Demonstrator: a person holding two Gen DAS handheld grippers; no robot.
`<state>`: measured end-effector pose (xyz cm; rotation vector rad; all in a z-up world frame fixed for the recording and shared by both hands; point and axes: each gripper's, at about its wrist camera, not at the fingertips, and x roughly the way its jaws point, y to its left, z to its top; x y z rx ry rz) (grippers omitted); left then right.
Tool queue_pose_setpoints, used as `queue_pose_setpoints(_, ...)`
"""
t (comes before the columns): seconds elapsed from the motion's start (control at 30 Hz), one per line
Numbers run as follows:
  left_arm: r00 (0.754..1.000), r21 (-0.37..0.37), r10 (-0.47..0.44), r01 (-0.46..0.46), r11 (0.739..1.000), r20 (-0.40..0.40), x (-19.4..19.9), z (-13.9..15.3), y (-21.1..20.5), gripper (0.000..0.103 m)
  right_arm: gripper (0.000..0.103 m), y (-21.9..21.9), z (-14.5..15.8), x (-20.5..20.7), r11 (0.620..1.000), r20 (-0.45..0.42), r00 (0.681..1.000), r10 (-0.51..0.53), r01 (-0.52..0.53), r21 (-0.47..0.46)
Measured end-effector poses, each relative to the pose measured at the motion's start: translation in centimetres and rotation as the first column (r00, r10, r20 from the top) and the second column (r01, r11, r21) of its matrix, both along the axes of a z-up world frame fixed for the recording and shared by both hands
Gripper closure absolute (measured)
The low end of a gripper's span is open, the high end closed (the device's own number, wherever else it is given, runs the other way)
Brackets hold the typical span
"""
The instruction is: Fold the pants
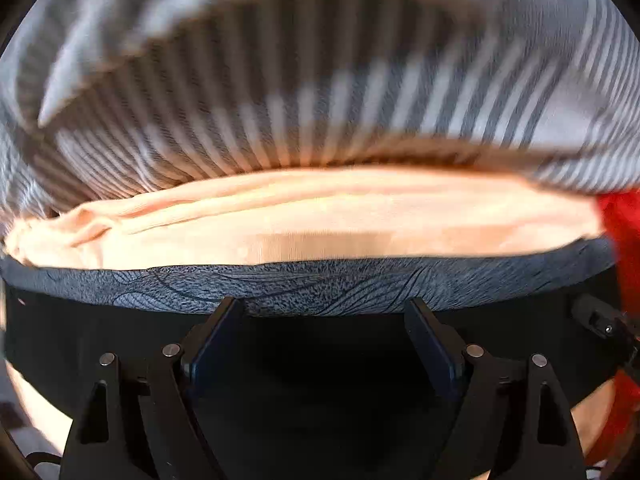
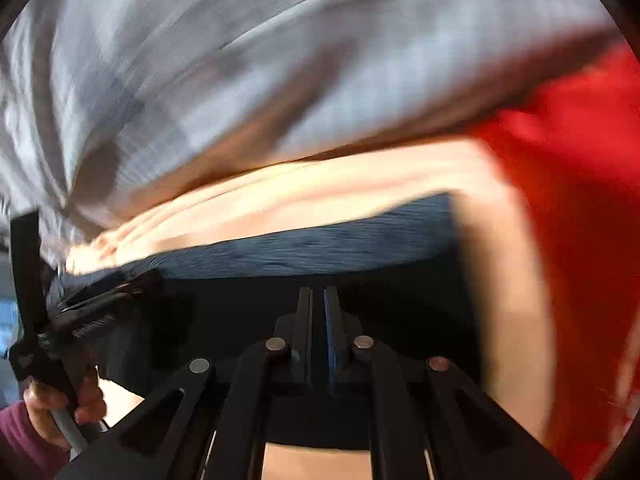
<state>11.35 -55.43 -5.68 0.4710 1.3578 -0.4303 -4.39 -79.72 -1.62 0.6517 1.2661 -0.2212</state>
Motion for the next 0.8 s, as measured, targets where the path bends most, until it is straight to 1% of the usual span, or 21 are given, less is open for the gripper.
queue_pose_setpoints(0.03,1.0,0.031,0.002,-0.002,1.0,-0.008,0.2,-0.7,0.0,0.018,0.093,0.6,-1.0,0.8,0.999,-0.041,0.999,0.03,-0.032,-0.041)
queue_pose_setpoints(0.07,1.0,0.018,0.015,-0.015,1.0,-0.017,0.1,-0.6,0.3,0.018,0.093,0.7,-1.2,0.5,0.998,-0.026,0.999,0.029,-0.03,-0.049)
queue_pose_setpoints(0.1,0.999,0.002,0.035,-0.035,0.999,-0.027,0.7,0.1,1.2,0.018,0.093,0.5,-0.9,0.4,0.999,-0.006,1.0,0.013,-0.013,-0.044)
queue_pose_setpoints(0.13,0.999,-0.004,0.035,-0.035,0.999,-0.02,1.0,1.0,2.1,0.018,0.093,0.2,-0.7,0.2,0.999,-0.007,1.0,-0.003,0.003,-0.036)
queue_pose_setpoints(0.2,1.0,-0.004,0.025,-0.025,1.0,0.009,1.8,2.6,4.6,0.018,0.093,-0.7,0.2,-1.2,0.998,-0.032,0.999,-0.029,0.027,-0.051)
queue_pose_setpoints(0.23,0.999,0.005,0.025,-0.025,1.0,0.022,2.2,3.2,5.9,0.018,0.092,-0.7,0.4,-1.7,0.998,-0.041,0.999,-0.033,0.031,-0.046)
queue_pose_setpoints(0.27,0.999,0.013,0.033,-0.034,0.999,0.033,2.9,3.9,7.7,0.018,0.092,-2.1,1.3,-3.3,0.999,-0.043,0.998,-0.043,0.042,-0.021)
queue_pose_setpoints(0.3,0.998,0.021,0.057,-0.058,0.998,0.04,4.0,4.4,10.2,0.018,0.092,-1.5,1.7,-3.6,0.999,-0.032,0.998,-0.051,0.052,0.009)
queue_pose_setpoints(0.33,0.997,0.026,0.071,-0.072,0.997,0.044,4.6,4.6,11.5,0.018,0.092,-0.6,2.1,-3.7,0.998,-0.022,0.998,-0.053,0.054,0.032)
queue_pose_setpoints(0.37,0.994,0.046,0.085,-0.088,0.995,0.062,5.9,4.8,13.7,0.018,0.092,1.2,1.9,-5.2,0.998,-0.013,0.999,-0.045,0.046,0.05)
queue_pose_setpoints(0.43,0.99,0.093,0.103,-0.112,0.989,0.098,8.0,4.4,16.6,0.018,0.092,4.3,2.2,-4.5,0.998,0.0,1.0,-0.011,0.011,0.067)
queue_pose_setpoints(0.47,0.987,0.103,0.121,-0.132,0.986,0.102,9.1,4.0,18.1,0.018,0.092,5.7,2.1,-4.0,0.997,0.004,1.0,0.002,-0.002,0.074)
queue_pose_setpoints(0.53,0.978,0.135,0.175,-0.19,0.972,0.117,11.8,1.4,21.5,0.018,0.092,8.4,1.3,-2.9,0.997,-0.009,1.0,0.011,-0.011,0.079)
queue_pose_setpoints(0.57,0.974,0.155,0.186,-0.205,0.967,0.126,12.2,0.4,21.8,0.018,0.092,9.7,0.5,-2.6,0.998,-0.027,1.0,0.005,-0.003,0.07)
queue_pose_setpoints(0.6,0.968,0.187,0.21,-0.233,0.954,0.136,13.5,-0.9,23.1,0.018,0.092,10.1,-0.2,-3.0,0.999,-0.039,0.999,-0.011,0.013,0.046)
queue_pose_setpoints(0.63,0.963,0.2,0.237,-0.26,0.945,0.132,13.5,-2.1,24.9,0.018,0.092,10.2,0.1,-3.3,0.999,-0.035,0.999,-0.033,0.033,0.02)
queue_pose_setpoints(0.67,0.956,0.205,0.268,-0.288,0.935,0.123,14.0,-1.8,26.0,0.018,0.092,10.7,0.5,-3.2,0.998,-0.038,0.998,-0.057,0.058,0.009)
queue_pose_setpoints(0.7,0.945,0.191,0.299,-0.32,0.928,0.128,15.2,-1.8,27.1,0.018,0.092,10.8,0.7,-3.2,0.997,-0.046,0.996,-0.076,0.076,0.008)
queue_pose_setpoints(0.73,0.94,0.181,0.312,-0.334,0.925,0.14,16.0,-1.2,27.9,0.018,0.092,10.8,1.0,-3.3,0.995,-0.061,0.993,-0.098,0.099,0.006)
queue_pose_setpoints(0.77,0.94,0.174,0.312,-0.333,0.927,0.138,16.4,-0.7,28.2,0.018,0.091,11.0,1.5,-3.3,0.993,-0.078,0.99,-0.12,0.121,0.008)
queue_pose_setpoints(0.8,0.944,0.154,0.303,-0.321,0.934,0.13,16.8,0.2,28.9,0.018,0.091,11.4,2.1,-3.5,0.99,-0.08,0.988,-0.136,0.139,0.03)
